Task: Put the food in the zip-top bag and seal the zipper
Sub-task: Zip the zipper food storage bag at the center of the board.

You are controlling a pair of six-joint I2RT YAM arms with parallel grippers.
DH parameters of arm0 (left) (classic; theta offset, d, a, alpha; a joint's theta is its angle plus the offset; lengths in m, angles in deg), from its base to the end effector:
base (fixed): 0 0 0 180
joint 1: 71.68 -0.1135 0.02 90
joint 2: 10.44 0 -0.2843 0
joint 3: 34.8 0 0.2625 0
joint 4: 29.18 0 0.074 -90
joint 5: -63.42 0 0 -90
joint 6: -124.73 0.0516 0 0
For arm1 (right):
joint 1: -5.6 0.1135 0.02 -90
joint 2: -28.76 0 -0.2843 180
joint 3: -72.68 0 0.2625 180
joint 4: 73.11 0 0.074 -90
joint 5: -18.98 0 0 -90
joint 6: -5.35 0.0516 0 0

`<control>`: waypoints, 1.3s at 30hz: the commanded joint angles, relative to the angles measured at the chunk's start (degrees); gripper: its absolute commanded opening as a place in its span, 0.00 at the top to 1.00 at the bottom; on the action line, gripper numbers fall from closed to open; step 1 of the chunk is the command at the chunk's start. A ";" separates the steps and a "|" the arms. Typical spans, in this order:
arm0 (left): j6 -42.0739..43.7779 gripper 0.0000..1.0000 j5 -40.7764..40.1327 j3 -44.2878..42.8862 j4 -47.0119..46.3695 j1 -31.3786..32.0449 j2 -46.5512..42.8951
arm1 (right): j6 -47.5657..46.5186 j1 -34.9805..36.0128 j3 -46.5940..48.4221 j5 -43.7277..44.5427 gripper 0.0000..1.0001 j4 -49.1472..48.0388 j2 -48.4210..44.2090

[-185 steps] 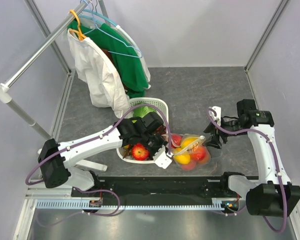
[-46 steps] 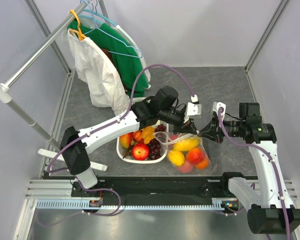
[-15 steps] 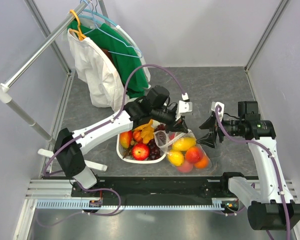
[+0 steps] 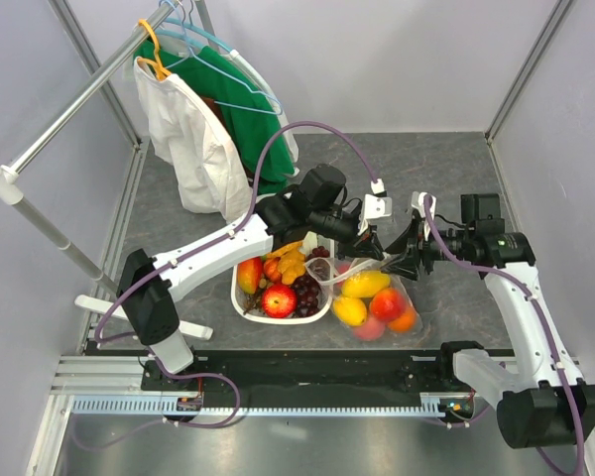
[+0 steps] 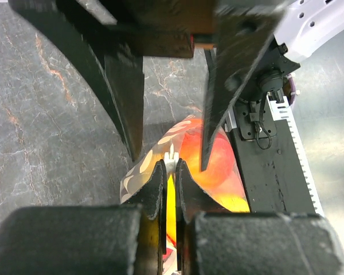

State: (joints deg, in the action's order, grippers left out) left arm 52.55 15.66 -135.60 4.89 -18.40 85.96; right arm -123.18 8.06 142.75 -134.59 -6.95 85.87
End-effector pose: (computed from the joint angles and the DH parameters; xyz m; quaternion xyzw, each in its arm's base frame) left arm 0.2179 -0.3501 0.3606 0.6162 0.5509 -0.4395 0.3516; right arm 0.1774 0.0539 0.3335 -0.4381 0.6973 0.3922 0.4099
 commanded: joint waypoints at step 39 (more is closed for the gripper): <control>10.73 0.98 -4.09 13.85 8.84 -9.06 -9.65 | 6.18 -0.43 0.97 4.42 1.00 -8.12 -5.16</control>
State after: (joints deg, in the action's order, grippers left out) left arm 58.26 14.92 -124.30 7.49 -24.54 79.66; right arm -117.56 10.31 139.58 -129.04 -13.53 81.36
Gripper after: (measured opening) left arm 0.049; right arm 0.007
